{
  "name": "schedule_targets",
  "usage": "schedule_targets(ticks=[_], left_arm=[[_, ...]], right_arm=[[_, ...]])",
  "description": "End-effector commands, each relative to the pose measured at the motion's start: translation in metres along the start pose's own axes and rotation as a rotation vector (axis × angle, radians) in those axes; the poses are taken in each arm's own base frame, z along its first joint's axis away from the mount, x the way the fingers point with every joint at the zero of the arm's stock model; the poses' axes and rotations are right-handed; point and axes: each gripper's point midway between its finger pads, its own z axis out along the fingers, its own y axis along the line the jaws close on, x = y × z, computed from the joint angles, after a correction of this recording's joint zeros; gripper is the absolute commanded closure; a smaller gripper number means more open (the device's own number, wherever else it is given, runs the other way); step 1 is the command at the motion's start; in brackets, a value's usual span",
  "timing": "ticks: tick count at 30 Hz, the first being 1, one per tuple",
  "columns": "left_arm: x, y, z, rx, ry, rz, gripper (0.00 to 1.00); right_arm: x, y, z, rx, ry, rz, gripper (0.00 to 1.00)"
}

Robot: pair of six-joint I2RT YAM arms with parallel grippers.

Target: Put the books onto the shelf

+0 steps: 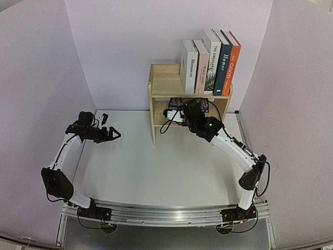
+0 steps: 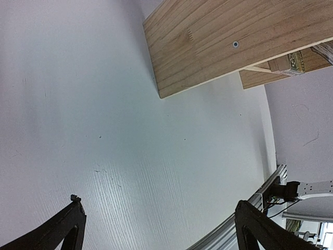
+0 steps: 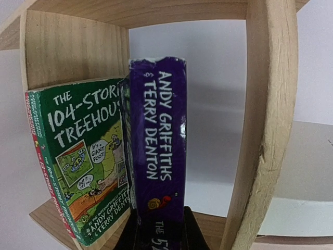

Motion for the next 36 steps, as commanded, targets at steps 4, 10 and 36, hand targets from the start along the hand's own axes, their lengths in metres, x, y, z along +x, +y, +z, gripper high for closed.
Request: schedule_targets(ticks=[4, 10, 36], left_arm=[[-0.003, -0.005, -0.009, -0.002, -0.033, 0.035, 0.0], [-0.004, -0.005, -0.008, 0.004, -0.032, 0.031, 0.0], [0.0, -0.001, -0.003, 0.01, -0.014, 0.011, 0.0]], right_arm=[[-0.002, -0.016, 0.014, 0.08, -0.064, 0.046, 1.0], [0.003, 0.003, 0.027, 0.029, -0.078, 0.032, 1.0], [0.02, 0.045, 0.051, -0.081, -0.083, -0.021, 1.0]])
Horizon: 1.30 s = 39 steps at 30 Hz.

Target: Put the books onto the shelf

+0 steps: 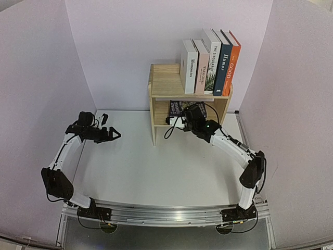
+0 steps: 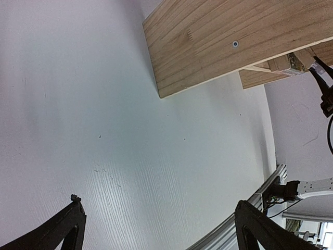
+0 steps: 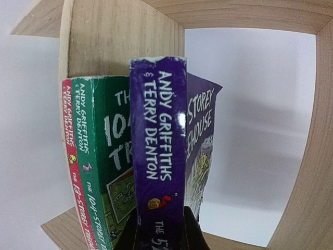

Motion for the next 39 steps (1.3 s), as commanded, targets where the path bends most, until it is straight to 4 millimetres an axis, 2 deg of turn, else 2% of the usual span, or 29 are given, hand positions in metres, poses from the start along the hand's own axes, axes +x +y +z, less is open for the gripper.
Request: schedule_targets(ticks=[1, 21, 23, 25, 26, 33, 39], left_arm=[[-0.001, -0.001, -0.003, 0.009, -0.016, 0.011, 0.0], [0.001, 0.0, -0.003, 0.009, -0.014, 0.006, 0.0], [0.001, 0.0, -0.003, 0.01, -0.013, 0.007, 0.0], [0.002, -0.001, -0.003, 0.013, -0.011, 0.006, 0.0], [0.002, -0.001, -0.003, 0.015, -0.009, 0.005, 0.0], [0.003, 0.001, -0.002, 0.011, -0.007, 0.009, 0.0], [0.005, 0.0, -0.002, 0.017, -0.004, 0.01, 0.0]], right_arm=[[0.004, -0.017, -0.003, 0.045, -0.016, 0.02, 1.0], [0.006, -0.013, 0.01, 0.023, -0.018, 0.027, 0.99], [0.006, -0.011, 0.009, 0.016, -0.019, 0.032, 0.74], [0.006, -0.009, 0.008, 0.009, -0.02, 0.034, 0.59], [0.006, -0.008, 0.007, 0.004, -0.022, 0.034, 0.55], [0.006, -0.001, 0.0, -0.044, -0.035, 0.038, 0.39], [0.01, 0.008, -0.012, -0.102, -0.038, 0.048, 0.34]])
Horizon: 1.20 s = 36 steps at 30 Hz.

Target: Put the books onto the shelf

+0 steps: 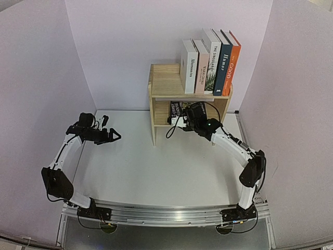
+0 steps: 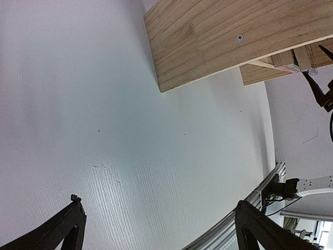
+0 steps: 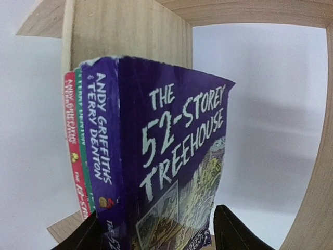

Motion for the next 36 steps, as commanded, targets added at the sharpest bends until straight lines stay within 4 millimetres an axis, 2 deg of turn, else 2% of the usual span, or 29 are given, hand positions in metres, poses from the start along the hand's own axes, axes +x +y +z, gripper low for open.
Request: schedule_targets(ticks=[1, 6, 10, 14, 23, 29, 36], left_arm=[[-0.003, -0.004, -0.006, 0.012, -0.025, 0.026, 0.0], [-0.003, -0.003, -0.006, 0.015, -0.026, 0.024, 0.0], [-0.002, -0.004, -0.006, 0.015, -0.026, 0.024, 0.0], [-0.001, -0.003, -0.006, 0.013, -0.026, 0.023, 0.0], [-0.002, -0.002, -0.007, 0.008, -0.029, 0.021, 0.0], [-0.002, -0.001, -0.008, -0.002, -0.031, 0.022, 0.0], [-0.001, 0.0, -0.007, -0.001, -0.031, 0.02, 0.0]], right_arm=[[0.005, 0.005, -0.02, -0.063, -0.014, 0.021, 0.34], [0.009, 0.007, -0.026, -0.077, -0.008, 0.034, 0.36], [0.009, 0.004, -0.031, -0.077, -0.01, 0.048, 0.51], [0.012, 0.004, -0.035, -0.077, -0.001, 0.055, 0.51], [0.021, 0.008, -0.025, -0.086, 0.032, 0.056, 0.68], [0.023, 0.006, -0.016, -0.085, 0.039, 0.063, 0.74], [0.015, -0.002, -0.01, -0.076, 0.014, 0.074, 0.8]])
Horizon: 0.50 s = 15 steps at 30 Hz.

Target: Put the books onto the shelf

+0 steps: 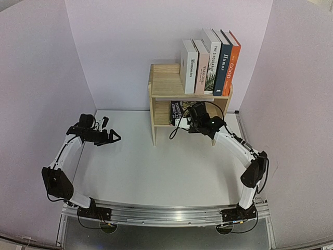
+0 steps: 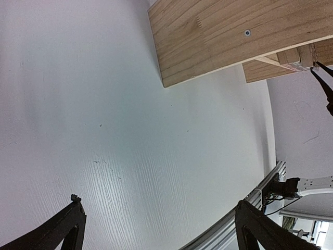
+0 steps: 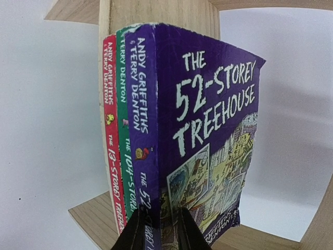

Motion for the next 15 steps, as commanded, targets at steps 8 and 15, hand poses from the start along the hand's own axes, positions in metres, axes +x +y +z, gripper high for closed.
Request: schedule_targets(ticks=[8, 15], left_arm=[[-0.007, -0.0051, -0.0098, 0.001, -0.044, 0.036, 0.0], [-0.0076, -0.0042, -0.0097, 0.0, -0.044, 0.036, 0.0]], right_arm=[[-0.0098, -0.0173, 0.01, 0.032, -0.031, 0.028, 0.82], [-0.0106, -0.0258, 0.0036, 0.054, -0.038, 0.03, 0.88]])
